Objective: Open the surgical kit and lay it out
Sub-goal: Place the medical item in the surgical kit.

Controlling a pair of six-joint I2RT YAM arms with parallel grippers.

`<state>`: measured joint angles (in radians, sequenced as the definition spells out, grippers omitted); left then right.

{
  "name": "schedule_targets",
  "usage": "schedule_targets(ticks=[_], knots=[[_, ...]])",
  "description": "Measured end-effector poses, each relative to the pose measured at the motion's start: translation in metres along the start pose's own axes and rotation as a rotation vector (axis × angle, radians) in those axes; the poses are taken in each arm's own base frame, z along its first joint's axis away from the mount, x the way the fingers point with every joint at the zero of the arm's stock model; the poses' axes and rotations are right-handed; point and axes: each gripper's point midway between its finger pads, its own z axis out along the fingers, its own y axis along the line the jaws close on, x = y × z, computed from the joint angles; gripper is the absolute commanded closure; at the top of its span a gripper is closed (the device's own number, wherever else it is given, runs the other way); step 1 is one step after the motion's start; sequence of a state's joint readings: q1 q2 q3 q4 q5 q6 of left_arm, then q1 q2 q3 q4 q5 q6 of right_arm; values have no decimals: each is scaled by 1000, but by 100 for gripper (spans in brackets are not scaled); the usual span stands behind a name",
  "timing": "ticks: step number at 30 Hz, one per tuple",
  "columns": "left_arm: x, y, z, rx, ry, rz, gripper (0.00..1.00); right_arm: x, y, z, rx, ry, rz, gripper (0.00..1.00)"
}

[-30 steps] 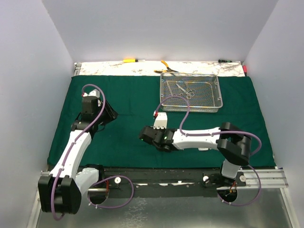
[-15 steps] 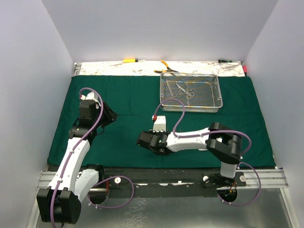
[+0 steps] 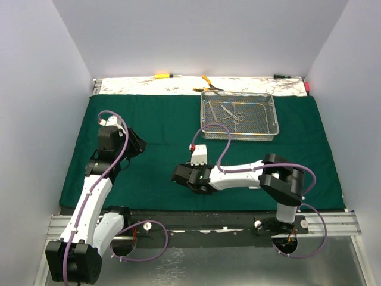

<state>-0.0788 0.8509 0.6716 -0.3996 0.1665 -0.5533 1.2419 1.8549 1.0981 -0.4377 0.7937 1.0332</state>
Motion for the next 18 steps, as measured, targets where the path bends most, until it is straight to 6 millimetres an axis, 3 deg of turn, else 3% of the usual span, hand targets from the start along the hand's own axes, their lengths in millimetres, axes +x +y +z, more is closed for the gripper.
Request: schedule_targets(ticks=[5,12,18], knots=[[0,0,0,0,1,0,52,-17,2,-12,-25,-19,2,51],[0,0,0,0,1,0,52,-66,14,-43,-109,-94,62,51],[0,0,0,0,1,0,52,-74,12,-43,-110,-102,78,51]])
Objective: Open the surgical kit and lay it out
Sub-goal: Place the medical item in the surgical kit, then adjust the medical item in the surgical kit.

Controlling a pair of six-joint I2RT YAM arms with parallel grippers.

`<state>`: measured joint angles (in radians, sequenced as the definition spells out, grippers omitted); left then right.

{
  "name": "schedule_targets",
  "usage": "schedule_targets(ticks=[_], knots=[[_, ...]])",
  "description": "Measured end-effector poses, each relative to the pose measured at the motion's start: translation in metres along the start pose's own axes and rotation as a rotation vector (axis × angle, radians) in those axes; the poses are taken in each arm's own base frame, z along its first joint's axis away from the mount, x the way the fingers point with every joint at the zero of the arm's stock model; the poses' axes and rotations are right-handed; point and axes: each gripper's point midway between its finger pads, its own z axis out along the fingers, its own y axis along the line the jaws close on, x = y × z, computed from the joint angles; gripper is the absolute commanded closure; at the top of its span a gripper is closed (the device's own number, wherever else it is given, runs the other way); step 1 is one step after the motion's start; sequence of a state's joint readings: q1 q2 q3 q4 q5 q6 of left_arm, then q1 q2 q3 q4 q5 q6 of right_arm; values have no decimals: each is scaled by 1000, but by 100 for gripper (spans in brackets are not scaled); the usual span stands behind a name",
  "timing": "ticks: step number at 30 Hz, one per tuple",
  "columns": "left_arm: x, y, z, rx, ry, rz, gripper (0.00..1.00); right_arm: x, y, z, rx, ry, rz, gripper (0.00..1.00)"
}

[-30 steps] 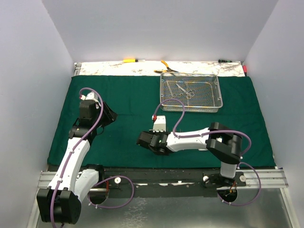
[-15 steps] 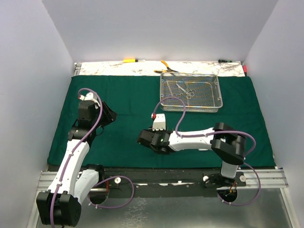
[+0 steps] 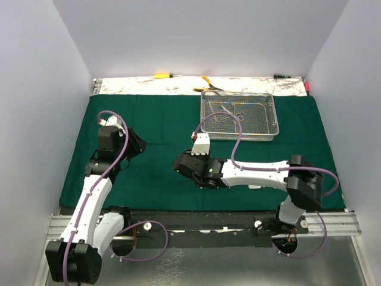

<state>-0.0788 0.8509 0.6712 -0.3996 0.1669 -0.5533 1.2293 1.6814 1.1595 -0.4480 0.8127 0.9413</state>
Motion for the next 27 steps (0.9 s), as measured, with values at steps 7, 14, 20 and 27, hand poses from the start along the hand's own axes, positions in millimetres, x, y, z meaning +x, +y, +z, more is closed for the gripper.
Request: schedule_targets(ticks=[7,14,20,27], knots=[[0,0,0,0,0,0,52,7,-9,11,28,28,-4,54],[0,0,0,0,0,0,52,38,-23,38,97,109,-60,57],[0,0,0,0,0,0,52,56,-33,54,123,170,-93,70],[0,0,0,0,0,0,52,58,-27,62,86,199,-79,87]])
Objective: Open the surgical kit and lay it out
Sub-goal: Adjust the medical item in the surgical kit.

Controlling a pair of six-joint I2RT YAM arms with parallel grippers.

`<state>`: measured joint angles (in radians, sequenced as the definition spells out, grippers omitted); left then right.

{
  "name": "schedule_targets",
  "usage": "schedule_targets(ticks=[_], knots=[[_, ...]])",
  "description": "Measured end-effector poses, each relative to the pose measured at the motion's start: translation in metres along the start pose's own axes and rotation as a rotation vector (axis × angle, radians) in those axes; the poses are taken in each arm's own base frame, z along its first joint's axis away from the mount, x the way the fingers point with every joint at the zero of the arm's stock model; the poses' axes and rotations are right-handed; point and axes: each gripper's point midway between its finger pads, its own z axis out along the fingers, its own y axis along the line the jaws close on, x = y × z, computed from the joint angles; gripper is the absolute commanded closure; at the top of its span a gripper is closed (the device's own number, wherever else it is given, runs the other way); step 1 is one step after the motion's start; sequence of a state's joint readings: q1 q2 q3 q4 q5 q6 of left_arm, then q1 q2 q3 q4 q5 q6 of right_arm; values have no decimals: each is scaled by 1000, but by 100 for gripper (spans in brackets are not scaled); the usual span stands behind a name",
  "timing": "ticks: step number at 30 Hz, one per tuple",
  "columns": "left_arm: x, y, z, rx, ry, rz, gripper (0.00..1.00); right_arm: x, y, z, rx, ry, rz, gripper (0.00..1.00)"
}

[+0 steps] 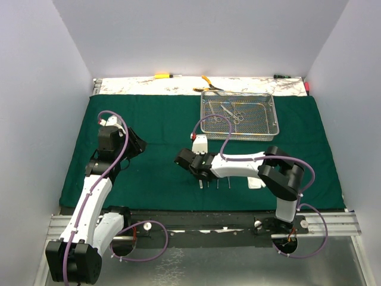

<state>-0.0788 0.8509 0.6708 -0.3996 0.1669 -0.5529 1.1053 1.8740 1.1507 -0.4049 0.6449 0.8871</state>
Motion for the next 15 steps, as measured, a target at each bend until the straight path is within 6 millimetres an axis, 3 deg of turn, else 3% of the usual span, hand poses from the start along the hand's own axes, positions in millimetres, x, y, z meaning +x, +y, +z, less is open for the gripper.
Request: schedule_targets(ticks=[5,15], knots=[[0,0,0,0,0,0,52,3,4,1,-25,10,-5,99],[0,0,0,0,0,0,52,3,-2,-9,-91,1,23,99]])
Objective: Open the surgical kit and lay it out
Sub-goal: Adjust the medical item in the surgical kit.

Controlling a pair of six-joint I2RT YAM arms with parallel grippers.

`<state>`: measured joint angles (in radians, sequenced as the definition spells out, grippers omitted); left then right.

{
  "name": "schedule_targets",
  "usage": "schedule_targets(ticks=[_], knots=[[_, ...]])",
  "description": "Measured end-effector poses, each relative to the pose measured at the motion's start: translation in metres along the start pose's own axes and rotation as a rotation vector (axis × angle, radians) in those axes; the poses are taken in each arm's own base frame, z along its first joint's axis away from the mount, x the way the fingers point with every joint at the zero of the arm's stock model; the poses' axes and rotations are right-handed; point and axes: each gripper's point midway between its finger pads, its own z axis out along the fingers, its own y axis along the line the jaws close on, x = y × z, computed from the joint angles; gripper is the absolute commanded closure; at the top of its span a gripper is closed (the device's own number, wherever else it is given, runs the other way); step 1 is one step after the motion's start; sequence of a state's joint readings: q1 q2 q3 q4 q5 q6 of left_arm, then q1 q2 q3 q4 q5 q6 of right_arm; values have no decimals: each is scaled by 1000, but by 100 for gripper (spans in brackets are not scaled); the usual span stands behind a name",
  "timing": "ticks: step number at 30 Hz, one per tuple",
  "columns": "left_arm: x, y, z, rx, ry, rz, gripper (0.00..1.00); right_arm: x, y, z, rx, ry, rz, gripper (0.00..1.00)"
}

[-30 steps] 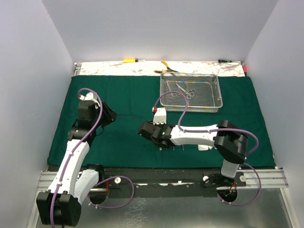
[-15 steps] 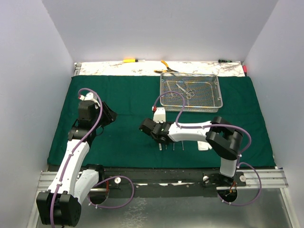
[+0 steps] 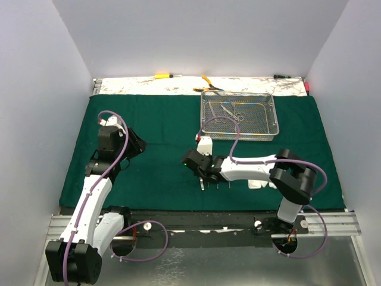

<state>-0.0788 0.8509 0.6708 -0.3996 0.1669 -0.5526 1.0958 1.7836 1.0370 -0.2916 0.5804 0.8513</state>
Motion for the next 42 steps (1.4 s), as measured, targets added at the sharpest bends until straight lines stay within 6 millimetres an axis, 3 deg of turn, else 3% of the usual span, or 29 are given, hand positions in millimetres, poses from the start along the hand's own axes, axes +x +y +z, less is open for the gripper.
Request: schedule_targets(ticks=[7,12,17,21,33,42], knots=[[0,0,0,0,0,0,52,-13,5,-19,-197,-37,100,99],[0,0,0,0,2,0,51,-26,3,-19,-343,-56,215,99],[3,-1,2,8,18,0,51,-27,5,-16,-461,-49,309,99],[14,-12,6,70,70,10,51,-29,10,-21,-562,-45,398,99],[110,-102,8,344,328,161,51,-41,23,-33,-649,-24,523,99],[166,-114,22,291,424,228,52,-45,28,-36,-665,-11,558,99]])
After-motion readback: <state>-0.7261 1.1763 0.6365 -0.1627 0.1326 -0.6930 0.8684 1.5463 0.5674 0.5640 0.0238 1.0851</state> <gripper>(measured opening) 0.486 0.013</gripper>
